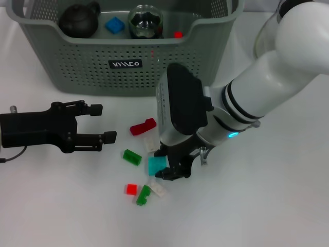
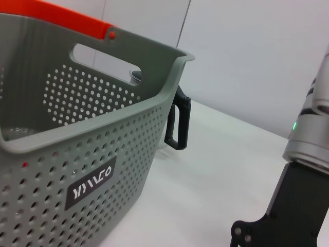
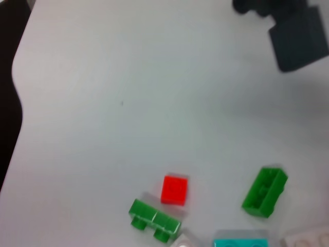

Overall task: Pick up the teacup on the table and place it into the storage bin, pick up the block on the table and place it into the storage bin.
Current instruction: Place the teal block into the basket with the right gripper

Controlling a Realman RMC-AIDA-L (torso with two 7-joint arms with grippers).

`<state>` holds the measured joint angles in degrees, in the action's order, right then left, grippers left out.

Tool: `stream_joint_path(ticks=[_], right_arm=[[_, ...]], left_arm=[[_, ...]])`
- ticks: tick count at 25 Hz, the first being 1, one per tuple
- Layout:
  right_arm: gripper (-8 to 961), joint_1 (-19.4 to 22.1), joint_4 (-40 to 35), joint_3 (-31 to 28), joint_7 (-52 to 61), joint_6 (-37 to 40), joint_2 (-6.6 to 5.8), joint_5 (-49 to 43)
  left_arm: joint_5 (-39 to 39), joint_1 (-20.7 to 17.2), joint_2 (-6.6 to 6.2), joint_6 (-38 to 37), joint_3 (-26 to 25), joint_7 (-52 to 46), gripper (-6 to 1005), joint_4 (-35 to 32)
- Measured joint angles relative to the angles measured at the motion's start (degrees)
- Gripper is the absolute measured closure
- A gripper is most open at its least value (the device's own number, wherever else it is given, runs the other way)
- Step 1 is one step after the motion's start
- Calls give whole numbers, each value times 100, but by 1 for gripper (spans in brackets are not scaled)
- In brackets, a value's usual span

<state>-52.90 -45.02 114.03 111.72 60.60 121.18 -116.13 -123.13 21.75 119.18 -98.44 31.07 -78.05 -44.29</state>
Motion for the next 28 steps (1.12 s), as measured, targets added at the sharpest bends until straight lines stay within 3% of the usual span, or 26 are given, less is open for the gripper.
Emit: stream_joint_path(ticks=[4, 6, 7, 8, 11, 14, 17, 19, 22, 25, 28], right_arm=[[520, 191, -530, -289, 295, 326, -95, -254], [520, 344, -945, -814, 456, 895, -118, -605], [520, 511, -1491, -1518, 559, 1671, -105, -977], [520, 511, -1491, -1518, 559, 1671, -105, -977], [520, 632, -2473, -2528, 870, 2943, -98, -1277], [520, 461, -3323, -3447, 1285, 3977, -110, -1249], [519, -57, -3811, -4329, 1662, 4580, -93, -1131], [519, -437, -3858, -4861, 1788, 4592, -96, -1085], [519, -801, -3624, -5215, 1804, 3920, -105, -1295], [519, -1110, -2913, -5248, 1728, 2831, -129, -1569], [519, -1443, -1749, -5237, 1499, 1596, -216, -1752]], left_arm=[[0, -55, -23, -33, -5, -15, 130, 0], [0, -105, -37, -76, -4, -24, 130, -25], [0, -179, -45, -100, -7, -26, 130, -73], [0, -179, -45, -100, -7, -26, 130, -73], [0, -268, -63, -106, -68, -17, 130, -118], [0, -330, -72, -104, -153, -3, 130, -128], [0, -337, -72, -77, -161, 3, 130, -126], [0, -309, -70, -56, -163, 18, 130, -114], [0, -258, -59, -40, -158, 27, 130, -101], [0, -235, -41, -37, -139, 27, 130, -104], [0, -203, -26, -36, -128, 27, 130, -100]])
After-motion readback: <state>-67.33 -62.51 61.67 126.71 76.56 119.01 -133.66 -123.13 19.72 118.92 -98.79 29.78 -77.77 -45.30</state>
